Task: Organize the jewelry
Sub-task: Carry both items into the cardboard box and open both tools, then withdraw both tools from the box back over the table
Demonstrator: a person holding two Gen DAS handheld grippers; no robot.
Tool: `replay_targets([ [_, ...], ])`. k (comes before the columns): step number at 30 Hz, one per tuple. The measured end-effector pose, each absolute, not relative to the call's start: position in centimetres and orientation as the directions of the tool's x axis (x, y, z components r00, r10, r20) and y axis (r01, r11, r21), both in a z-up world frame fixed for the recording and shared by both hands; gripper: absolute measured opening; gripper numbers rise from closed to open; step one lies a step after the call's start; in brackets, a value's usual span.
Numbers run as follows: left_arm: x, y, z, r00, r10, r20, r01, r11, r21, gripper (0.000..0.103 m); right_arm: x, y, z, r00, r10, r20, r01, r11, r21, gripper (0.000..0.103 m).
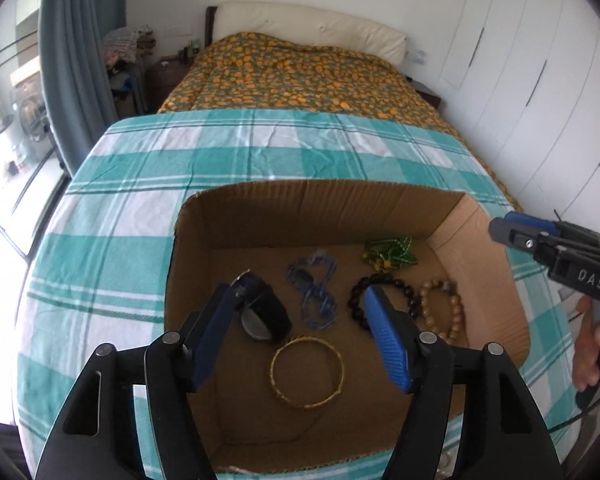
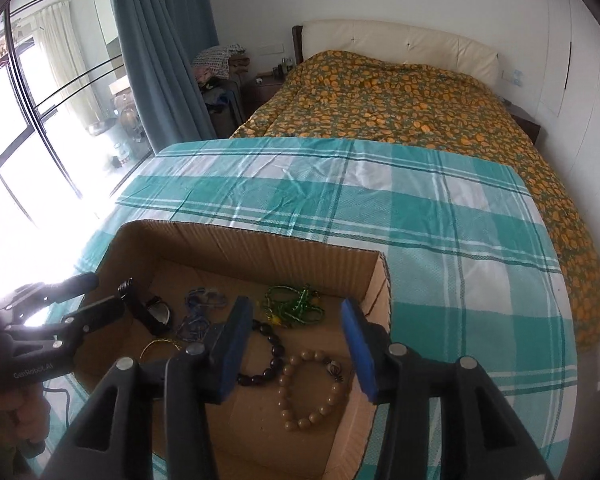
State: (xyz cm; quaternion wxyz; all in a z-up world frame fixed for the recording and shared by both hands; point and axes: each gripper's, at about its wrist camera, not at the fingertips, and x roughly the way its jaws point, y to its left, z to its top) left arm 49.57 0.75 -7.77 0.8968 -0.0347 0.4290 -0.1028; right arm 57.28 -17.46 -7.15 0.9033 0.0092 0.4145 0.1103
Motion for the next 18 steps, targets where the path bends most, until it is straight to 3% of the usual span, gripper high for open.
replay_targets([
  [2, 47.6, 1.1, -7.6, 0.616, -0.220, -0.757, 0.166, 0.975, -0.148, 0.072, 55.2, -18.1, -6.7, 0.653, 0.222, -0.724, -0.200, 0.973, 0.118, 0.047],
  [6, 41.6, 1.9, -6.9, 0.640, -0.210, -0.739, 0.201, 0.974, -0.103, 0.083, 49.1, -18.7, -6.0, 0.686, 0.232, -0.690, -0.233, 0.968, 0.093, 0.060],
  [10, 34.6, 2.9, -6.9, 0.666, -0.172, -0.726, 0.217, 0.976, -0.032, 0.091, 41.0, -19.0, -6.7, 0.721, 0.204, -0.662, -0.253, 0.967, 0.023, 0.064],
  [14, 28.3, 4.1, -8.4, 0.678, -0.120, -0.725, 0.180, 0.984, 0.005, 0.093, 33.3, -19.6, -9.8, 0.732, 0.151, -0.665, -0.224, 0.974, -0.025, 0.066],
  [18, 24.3, 4.9, -10.9, 0.662, -0.118, -0.740, 0.112, 0.992, -0.058, 0.093, 27.5, -19.7, -13.6, 0.731, 0.110, -0.673, -0.184, 0.982, -0.040, 0.066],
])
